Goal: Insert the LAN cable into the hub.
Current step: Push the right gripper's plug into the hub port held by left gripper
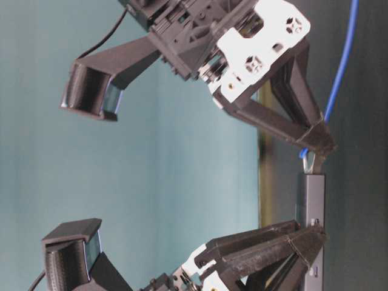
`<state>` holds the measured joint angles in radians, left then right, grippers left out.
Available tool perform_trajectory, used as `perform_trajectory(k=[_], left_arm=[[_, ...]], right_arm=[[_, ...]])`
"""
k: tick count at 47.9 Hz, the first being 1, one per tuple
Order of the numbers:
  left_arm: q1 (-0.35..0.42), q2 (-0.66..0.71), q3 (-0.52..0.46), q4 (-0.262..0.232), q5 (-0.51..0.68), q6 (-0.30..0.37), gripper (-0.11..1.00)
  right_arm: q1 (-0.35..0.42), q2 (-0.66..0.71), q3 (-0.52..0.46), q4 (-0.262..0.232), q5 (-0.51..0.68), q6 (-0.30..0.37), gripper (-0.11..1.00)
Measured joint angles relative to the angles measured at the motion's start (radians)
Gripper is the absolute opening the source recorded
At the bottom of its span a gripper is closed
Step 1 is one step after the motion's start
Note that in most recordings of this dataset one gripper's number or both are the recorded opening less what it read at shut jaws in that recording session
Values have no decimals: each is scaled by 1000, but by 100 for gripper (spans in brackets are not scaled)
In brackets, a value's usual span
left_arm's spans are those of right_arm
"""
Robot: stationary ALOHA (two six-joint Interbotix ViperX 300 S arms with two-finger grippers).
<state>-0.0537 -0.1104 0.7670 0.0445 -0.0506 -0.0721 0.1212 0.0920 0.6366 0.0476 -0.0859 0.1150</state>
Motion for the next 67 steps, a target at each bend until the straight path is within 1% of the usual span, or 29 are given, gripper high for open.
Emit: perform_trajectory(k=[4, 12, 28, 67], left_arm=[[0, 3, 0, 0, 2, 0, 28], [2, 8, -5, 0, 5, 0, 28], [2, 57, -60, 0, 64, 8, 28], [2, 137, -112, 0, 66, 8, 28]], right_arm=[[2, 2, -3, 0, 6, -2, 13], [2, 5, -18, -2, 57, -2, 13], [3, 38, -64, -23, 137, -2, 13], [6, 52, -63, -31, 138, -5, 13]])
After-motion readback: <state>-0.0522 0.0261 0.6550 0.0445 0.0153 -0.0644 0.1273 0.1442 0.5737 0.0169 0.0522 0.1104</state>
